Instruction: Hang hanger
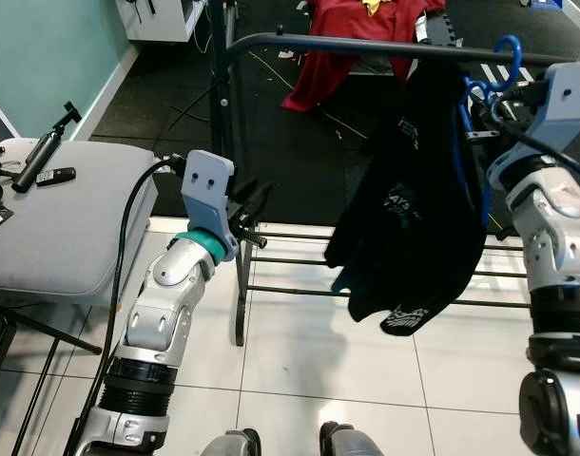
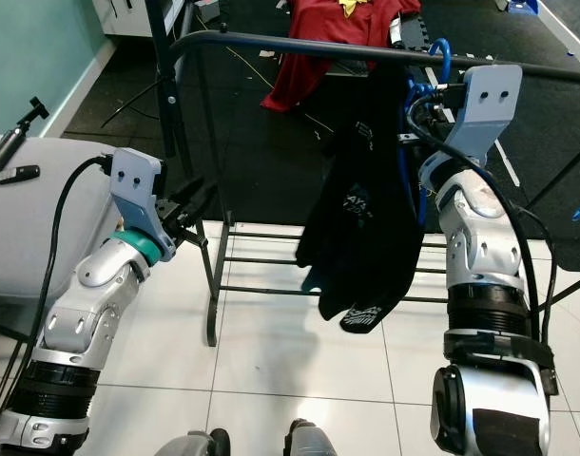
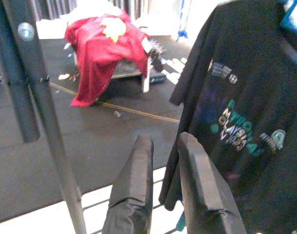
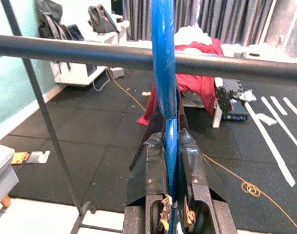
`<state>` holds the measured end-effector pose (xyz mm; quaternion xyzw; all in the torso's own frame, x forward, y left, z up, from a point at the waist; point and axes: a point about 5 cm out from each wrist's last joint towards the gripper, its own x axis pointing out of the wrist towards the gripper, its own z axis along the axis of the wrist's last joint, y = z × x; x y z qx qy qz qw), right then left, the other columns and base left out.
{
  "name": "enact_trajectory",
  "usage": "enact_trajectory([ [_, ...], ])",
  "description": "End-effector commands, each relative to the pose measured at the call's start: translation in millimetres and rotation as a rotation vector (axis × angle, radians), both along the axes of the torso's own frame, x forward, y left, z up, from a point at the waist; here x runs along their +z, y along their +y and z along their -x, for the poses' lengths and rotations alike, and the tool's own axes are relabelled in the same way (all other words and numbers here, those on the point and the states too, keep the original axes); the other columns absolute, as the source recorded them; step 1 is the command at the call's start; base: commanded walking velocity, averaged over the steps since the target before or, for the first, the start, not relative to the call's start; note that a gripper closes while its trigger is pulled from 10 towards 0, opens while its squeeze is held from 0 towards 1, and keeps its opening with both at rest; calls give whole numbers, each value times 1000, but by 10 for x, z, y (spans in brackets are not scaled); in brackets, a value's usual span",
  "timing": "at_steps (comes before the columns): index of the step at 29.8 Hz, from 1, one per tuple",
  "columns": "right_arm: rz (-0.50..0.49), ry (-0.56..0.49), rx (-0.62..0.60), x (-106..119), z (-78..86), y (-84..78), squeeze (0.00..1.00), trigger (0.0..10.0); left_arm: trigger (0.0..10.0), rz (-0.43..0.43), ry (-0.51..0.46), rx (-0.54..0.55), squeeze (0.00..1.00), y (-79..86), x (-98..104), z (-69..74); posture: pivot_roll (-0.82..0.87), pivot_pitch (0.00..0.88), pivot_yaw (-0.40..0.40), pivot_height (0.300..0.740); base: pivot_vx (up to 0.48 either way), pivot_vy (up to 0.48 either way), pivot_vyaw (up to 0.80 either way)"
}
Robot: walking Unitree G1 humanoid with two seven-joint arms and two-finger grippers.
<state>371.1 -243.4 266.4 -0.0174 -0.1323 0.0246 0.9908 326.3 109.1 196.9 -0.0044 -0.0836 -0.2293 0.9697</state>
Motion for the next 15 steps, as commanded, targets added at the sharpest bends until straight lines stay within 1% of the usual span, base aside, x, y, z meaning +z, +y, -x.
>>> enact_trajectory([
  [1,-4,-32,-11,84,-9,-53,0,10000,10000,7,-2,-24,0,-20,-23,45,-64,122,46,740,0,0,0],
  [4,-9,-17,-11,114,-75,-81,0,10000,10000,19,-26,-45,0,-26,22,93,-54,135,42,740,0,0,0],
  [6,-9,-17,-11,114,-75,-81,0,10000,10000,19,-26,-45,0,-26,22,93,-54,135,42,740,0,0,0],
  [10,-22,-6,-14,200,-165,-142,0,10000,10000,17,-36,-56,0,8,44,185,-28,162,26,740,0,0,0],
  [15,-31,-16,-19,264,-189,-175,0,10000,10000,6,-33,-60,0,30,41,228,-17,170,24,740,0,0,0],
])
